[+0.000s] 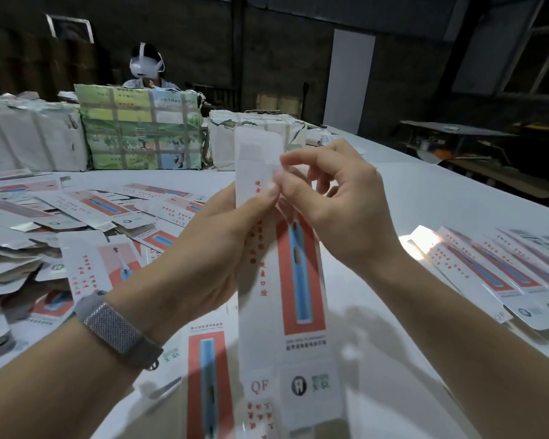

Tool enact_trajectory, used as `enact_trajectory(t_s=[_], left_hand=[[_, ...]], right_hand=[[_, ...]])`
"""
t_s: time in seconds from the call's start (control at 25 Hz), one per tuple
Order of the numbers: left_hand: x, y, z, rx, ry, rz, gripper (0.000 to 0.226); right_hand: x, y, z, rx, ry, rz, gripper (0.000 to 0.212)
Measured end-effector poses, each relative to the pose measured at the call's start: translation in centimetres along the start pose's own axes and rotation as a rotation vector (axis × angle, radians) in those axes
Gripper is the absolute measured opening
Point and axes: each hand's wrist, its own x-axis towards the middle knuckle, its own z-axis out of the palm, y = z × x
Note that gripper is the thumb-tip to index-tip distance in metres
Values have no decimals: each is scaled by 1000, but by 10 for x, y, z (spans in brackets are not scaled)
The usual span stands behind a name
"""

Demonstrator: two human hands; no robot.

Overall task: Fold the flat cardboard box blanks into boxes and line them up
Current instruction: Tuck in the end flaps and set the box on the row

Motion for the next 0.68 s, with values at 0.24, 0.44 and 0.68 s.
enact_trajectory(t_s=[0.24, 0.44, 0.68], left_hand=[[-1, 0, -4, 7, 63, -37, 26], [-5, -1, 1, 83, 103, -48, 46], [-10, -4, 5, 197, 57, -89, 64]], right_hand=[[-6, 1, 6, -159, 4, -109, 37], [-2, -11, -1, -74, -78, 8, 17], [9, -12, -18, -69, -304, 134, 25]])
